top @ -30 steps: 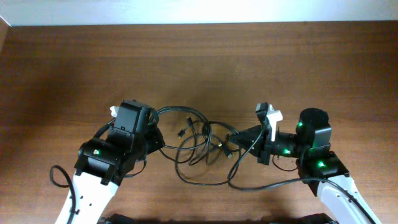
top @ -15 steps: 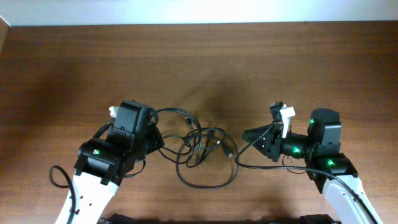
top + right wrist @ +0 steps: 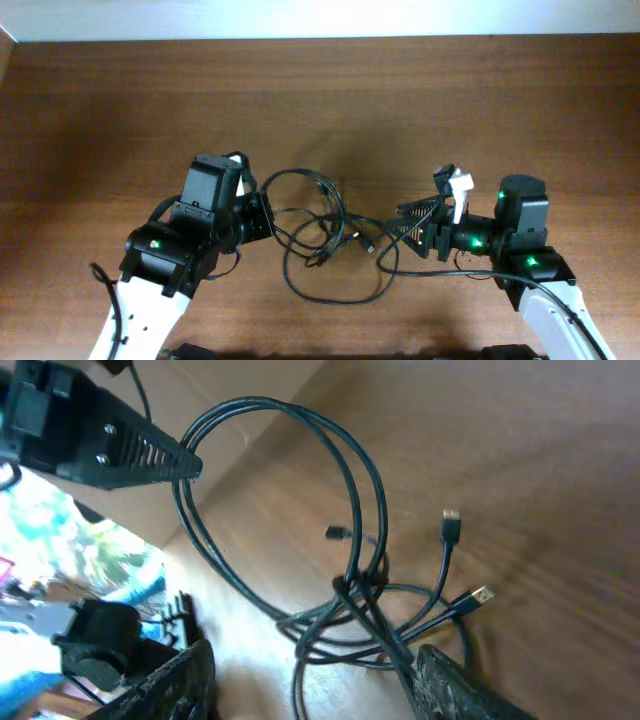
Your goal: Untangle cables
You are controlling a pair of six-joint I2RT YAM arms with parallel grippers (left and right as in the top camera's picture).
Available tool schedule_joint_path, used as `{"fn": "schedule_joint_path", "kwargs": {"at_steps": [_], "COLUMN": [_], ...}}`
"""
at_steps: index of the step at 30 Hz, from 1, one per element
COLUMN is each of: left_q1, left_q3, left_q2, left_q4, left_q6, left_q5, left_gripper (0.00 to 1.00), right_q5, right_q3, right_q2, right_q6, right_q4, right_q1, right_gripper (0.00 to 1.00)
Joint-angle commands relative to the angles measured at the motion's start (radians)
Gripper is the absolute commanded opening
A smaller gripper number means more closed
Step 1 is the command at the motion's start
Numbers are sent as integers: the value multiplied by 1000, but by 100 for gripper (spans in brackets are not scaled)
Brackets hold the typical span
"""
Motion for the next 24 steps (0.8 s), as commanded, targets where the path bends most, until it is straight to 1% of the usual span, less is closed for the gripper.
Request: {"fn": "schedule_joint_path", "kwargs": {"at_steps": [1, 3, 4, 6, 8, 11, 14, 18, 20, 24], "left_q1": [5, 5, 5, 5, 5, 5, 5, 5, 5, 5], "left_q3": [2, 2, 2, 2, 2, 2, 2, 2, 2, 2], "left_q2": [-1, -1, -1, -1, -1, -1, -1, -1, -1, -1], "left_q4": [6, 18, 27, 40, 64, 85, 95, 108, 108, 108], "left_q6": [65, 65, 64, 64, 64, 64, 63, 63, 63, 63], "left_q5": [91, 120, 127, 129, 163, 180, 203, 241, 254, 254], "left_gripper": [0, 0, 0, 0, 0, 0, 0, 0, 0, 0], "right_q5": [2, 6, 32, 78, 142, 174, 174, 175, 175, 190], "right_q3": [10, 10, 10, 10, 10, 10, 10, 10, 10, 10], "right_q2": [1, 1, 1, 1, 1, 1, 3, 33, 61, 121], "right_q6": [-174, -270, -337, -418, -517, -553, -569, -670, -716, -725], "right_q4": [2, -7, -27, -58, -102, -117, -118, -117, -116, -96], "right_q1": [-5, -5, -5, -5, -5, -4, -3, 42, 79, 114], "right_gripper": [63, 62, 62, 63, 63, 64, 71, 74, 74, 66]}}
